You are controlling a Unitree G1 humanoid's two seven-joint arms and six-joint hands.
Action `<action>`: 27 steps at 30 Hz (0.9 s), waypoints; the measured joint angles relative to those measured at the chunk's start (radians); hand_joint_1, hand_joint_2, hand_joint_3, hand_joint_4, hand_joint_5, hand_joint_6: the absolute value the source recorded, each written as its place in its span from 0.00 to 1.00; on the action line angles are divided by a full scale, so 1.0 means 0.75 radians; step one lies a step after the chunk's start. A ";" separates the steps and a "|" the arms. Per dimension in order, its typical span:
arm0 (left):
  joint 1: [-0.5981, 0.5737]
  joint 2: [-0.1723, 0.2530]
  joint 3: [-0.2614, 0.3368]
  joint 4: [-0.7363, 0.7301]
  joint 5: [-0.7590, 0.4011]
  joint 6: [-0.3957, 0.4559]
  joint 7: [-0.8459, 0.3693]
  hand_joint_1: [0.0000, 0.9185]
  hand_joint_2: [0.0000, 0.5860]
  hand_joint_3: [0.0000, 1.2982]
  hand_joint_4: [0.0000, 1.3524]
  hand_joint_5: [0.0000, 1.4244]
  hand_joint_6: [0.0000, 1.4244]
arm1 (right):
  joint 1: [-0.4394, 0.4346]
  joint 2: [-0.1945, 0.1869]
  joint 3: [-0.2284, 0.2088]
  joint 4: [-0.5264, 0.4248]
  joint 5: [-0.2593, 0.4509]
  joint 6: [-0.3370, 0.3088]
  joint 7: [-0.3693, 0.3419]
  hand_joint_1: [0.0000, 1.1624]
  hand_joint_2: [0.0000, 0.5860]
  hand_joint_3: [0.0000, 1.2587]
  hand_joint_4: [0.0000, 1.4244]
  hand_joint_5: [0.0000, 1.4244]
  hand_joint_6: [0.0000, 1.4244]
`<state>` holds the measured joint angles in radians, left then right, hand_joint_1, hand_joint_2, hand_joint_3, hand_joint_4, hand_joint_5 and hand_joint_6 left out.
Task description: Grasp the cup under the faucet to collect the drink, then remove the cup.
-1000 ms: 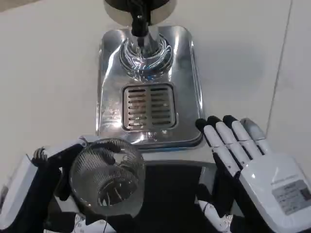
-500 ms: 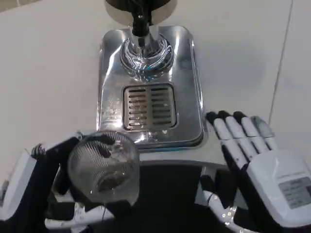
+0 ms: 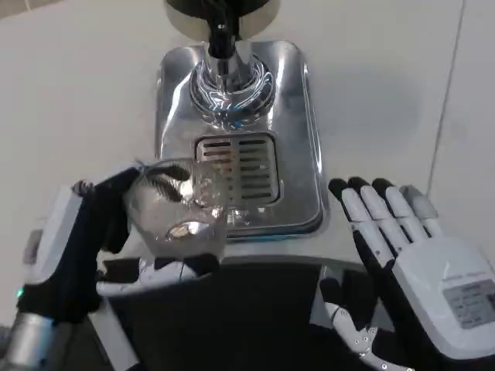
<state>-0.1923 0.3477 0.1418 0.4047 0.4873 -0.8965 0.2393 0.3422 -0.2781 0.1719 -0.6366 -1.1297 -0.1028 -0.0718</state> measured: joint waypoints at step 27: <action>-0.727 0.003 -0.293 0.796 0.095 0.199 0.332 0.67 0.10 0.89 0.86 1.00 1.00 | 0.047 0.098 0.003 -0.061 -0.123 0.097 0.036 0.25 0.93 0.00 0.00 0.00 0.00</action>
<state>-0.7371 0.3503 -0.0777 1.0016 0.5587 -0.7471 0.4882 0.3772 -0.2044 0.1740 -0.6825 -1.2217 -0.0297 -0.0451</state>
